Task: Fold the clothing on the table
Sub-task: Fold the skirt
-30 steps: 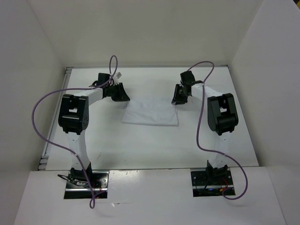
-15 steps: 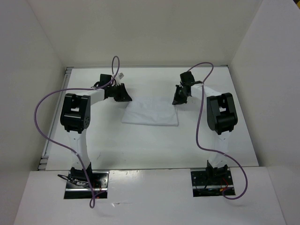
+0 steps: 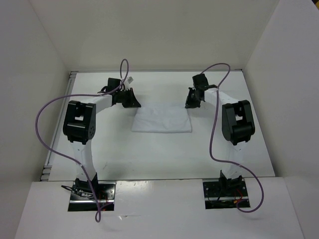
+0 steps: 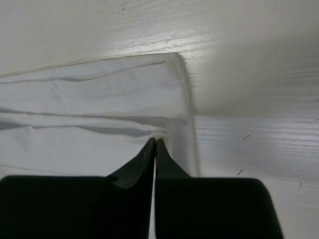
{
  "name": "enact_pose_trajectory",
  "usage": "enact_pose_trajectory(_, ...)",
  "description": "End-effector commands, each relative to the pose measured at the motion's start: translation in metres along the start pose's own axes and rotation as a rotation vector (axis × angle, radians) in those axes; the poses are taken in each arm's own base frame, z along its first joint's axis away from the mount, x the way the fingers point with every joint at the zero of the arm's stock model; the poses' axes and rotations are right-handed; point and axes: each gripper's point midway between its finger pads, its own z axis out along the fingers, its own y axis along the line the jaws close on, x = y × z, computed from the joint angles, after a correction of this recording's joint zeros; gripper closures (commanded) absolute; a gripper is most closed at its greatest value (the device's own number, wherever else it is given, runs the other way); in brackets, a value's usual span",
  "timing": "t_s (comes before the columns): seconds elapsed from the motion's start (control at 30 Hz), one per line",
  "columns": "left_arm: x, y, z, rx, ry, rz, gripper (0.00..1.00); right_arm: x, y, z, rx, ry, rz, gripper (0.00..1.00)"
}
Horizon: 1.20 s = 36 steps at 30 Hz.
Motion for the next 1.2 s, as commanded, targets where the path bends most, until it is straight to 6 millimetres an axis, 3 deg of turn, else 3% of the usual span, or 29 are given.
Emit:
enact_pose_trajectory(0.0,-0.033,-0.012,-0.025,-0.012,-0.090,0.042,1.00,-0.030,0.011,-0.028,0.002,-0.120,-0.004,1.00)
enact_pose_trajectory(0.2,-0.050,-0.004,-0.039,-0.040,-0.139,0.015,1.00,-0.039,0.016,-0.034,-0.007,-0.136,-0.006,1.00)
enact_pose_trajectory(0.23,-0.052,-0.001,-0.042,-0.045,-0.145,0.009,1.00,-0.048,0.019,-0.038,-0.010,-0.160,-0.007,1.00)
enact_pose_trajectory(0.27,-0.055,-0.002,-0.042,-0.043,-0.152,0.015,1.00,-0.044,0.017,-0.034,-0.001,-0.144,-0.005,1.00)
enact_pose_trajectory(0.67,-0.096,-0.014,-0.046,-0.037,-0.221,0.032,1.00,-0.081,0.037,-0.033,-0.033,-0.202,-0.011,1.00)
enact_pose_trajectory(0.87,-0.107,0.000,-0.026,-0.049,-0.211,0.002,1.00,-0.090,0.040,-0.015,-0.030,-0.197,-0.011,1.00)
enact_pose_trajectory(1.03,-0.105,0.034,0.003,-0.117,-0.197,-0.065,1.00,-0.109,0.039,0.006,-0.017,-0.256,-0.010,1.00)
enact_pose_trajectory(1.13,-0.114,0.046,0.013,-0.122,-0.221,-0.127,1.00,-0.119,0.039,0.009,-0.015,-0.302,0.000,0.93)
enact_pose_trajectory(1.17,-0.117,0.052,0.011,-0.134,-0.233,-0.146,0.96,-0.126,0.043,0.005,-0.024,-0.319,-0.001,0.84)
